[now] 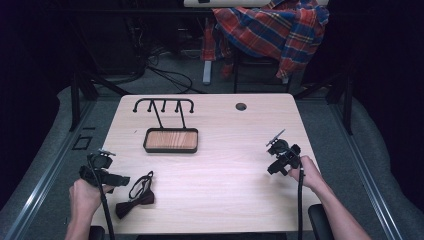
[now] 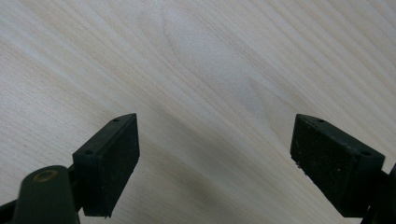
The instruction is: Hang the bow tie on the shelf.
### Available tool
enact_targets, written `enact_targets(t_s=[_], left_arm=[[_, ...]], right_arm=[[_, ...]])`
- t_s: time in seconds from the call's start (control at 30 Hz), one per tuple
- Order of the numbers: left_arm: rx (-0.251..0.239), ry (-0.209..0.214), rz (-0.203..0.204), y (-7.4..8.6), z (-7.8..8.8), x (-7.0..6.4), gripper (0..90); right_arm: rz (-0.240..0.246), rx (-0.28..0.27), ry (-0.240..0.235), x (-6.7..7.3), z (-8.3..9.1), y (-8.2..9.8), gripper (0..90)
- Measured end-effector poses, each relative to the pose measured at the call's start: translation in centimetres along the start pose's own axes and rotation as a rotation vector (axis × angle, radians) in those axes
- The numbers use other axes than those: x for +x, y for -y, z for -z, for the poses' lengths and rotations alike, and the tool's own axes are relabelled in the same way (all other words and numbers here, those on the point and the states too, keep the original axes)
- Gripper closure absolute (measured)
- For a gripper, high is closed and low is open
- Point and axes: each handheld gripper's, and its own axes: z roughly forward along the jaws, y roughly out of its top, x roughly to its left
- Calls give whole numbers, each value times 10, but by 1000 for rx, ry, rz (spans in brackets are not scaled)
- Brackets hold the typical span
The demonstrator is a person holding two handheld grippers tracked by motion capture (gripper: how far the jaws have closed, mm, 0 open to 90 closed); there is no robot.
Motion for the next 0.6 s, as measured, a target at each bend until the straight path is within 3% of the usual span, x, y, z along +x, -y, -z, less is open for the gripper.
enact_targets(t_s=[0.5, 0.53, 0.6], left_arm=[[-15, 25, -6, -5, -4, -6, 0], [-14, 26, -8, -6, -6, -7, 0], [-7, 29, -15, -8, -7, -8, 1]], right_arm=[[12, 15, -1, 0, 1, 0, 154], [-43, -52, -11, 4, -4, 2, 154], [-40, -50, -10, 3, -4, 2, 154]])
